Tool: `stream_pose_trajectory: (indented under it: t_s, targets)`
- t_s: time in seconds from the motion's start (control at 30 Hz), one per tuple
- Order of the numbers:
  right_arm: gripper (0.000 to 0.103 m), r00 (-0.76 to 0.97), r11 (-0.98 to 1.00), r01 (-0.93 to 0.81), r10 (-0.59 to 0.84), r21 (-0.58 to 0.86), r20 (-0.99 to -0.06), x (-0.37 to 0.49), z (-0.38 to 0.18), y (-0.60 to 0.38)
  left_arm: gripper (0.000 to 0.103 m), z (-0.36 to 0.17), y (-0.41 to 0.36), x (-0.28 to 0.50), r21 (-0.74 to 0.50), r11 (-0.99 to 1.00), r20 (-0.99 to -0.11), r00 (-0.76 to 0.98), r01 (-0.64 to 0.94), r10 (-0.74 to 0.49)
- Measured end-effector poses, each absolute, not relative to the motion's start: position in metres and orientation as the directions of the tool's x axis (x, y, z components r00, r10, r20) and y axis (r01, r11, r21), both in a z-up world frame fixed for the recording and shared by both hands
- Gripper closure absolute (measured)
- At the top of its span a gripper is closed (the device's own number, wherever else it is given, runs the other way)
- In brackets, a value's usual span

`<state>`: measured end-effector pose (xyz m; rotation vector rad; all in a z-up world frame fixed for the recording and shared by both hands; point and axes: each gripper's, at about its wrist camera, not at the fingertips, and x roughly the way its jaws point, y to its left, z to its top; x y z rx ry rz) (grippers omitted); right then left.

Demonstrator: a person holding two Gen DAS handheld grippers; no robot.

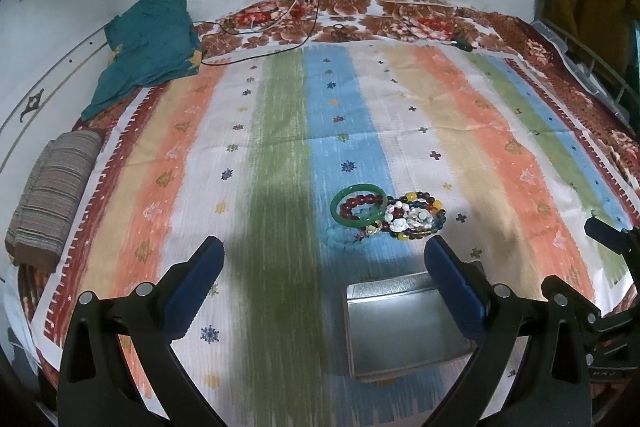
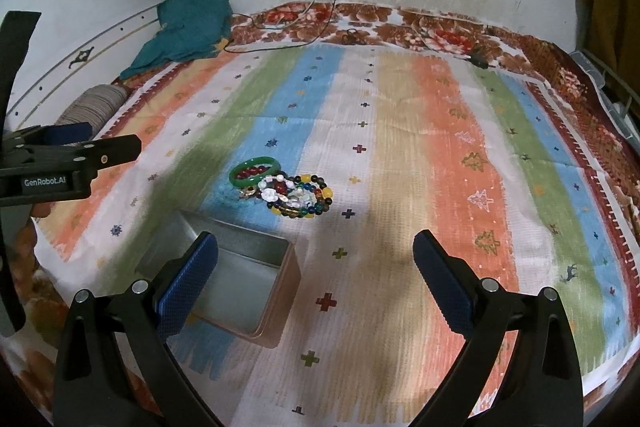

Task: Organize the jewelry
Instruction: 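Move both grippers down toward the bracelet pile beside the tin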

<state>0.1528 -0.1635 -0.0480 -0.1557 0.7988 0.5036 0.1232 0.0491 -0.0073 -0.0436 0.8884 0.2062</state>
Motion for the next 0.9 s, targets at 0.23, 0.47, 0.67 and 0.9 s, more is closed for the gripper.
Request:
stream_pose_trajectory:
  t_s: [0.23,0.47,0.67,0.9]
  targets:
    - [0.004,0.58,0.877,-0.478,0.355,0.046,-0.733,0.167,-0.052,-0.16,0.005,-0.013,0.052,0.14,0.059,0.977,-0.785,0.595,-0.204,0.172]
    - [0.004,0.572,0.879,-0.474,0.344,0.042,-0.744,0.181,-0.054,-0.158,0.005,-0.018,0.056,0.156,0.068,0.976,-0.798,0.576,-0.208,0.178]
    - [0.004,0.565,0.882,-0.47,0.337,0.042,-0.753,0.191,-0.058,-0.156,0.005,-0.026,0.06,0.169,0.072,0.975,-0.81,0.557,-0.212,0.18]
    - [0.004,0.56,0.884,-0.466,0.328,0.039,-0.761,0.204,-0.062,-0.152,0.005,-0.031,0.064,0.183,0.073,0.975,-0.819,0.545,-0.211,0.179]
